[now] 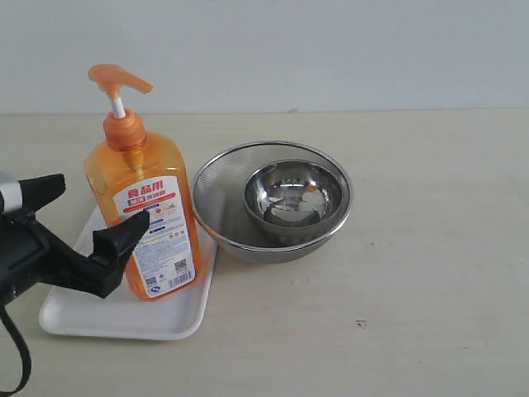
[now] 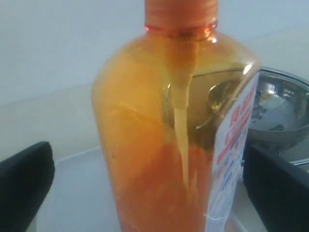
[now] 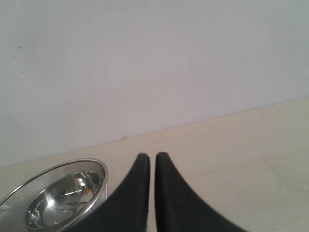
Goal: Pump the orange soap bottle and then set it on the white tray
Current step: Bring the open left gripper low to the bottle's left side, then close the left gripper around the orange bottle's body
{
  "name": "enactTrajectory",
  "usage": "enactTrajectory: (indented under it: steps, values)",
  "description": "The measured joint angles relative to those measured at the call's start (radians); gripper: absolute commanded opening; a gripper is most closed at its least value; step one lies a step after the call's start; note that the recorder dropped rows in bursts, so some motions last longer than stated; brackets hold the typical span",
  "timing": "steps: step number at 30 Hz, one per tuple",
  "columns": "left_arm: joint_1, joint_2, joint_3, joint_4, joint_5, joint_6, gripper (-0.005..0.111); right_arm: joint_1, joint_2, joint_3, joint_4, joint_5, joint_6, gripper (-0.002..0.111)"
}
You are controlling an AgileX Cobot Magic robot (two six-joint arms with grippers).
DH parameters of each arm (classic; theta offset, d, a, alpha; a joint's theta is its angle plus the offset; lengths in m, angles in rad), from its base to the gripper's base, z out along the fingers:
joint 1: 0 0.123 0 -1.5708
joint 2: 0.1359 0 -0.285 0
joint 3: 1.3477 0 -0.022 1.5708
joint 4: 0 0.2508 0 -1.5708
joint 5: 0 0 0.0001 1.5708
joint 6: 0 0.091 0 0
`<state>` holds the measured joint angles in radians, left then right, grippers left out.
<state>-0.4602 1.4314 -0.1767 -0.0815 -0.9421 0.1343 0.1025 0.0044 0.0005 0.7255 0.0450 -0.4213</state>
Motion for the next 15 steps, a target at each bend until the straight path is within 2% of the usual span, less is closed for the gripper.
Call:
enactTrajectory:
  steps: [4, 8, 15]
  values:
    - [0.0, 0.1, -0.051, 0.01, -0.015, -0.001, 0.109, 0.0, 0.0, 0.0, 0.0, 0.0, 0.0, 0.0]
    - [0.0, 0.176, -0.099, 0.123, -0.076, -0.011, 0.109, 0.0, 0.0, 0.0, 0.0, 0.0, 0.0, 0.0]
    - [0.002, 0.278, -0.175, 0.137, -0.097, -0.016, 0.109, 0.0, 0.0, 0.0, 0.0, 0.0, 0.0, 0.0]
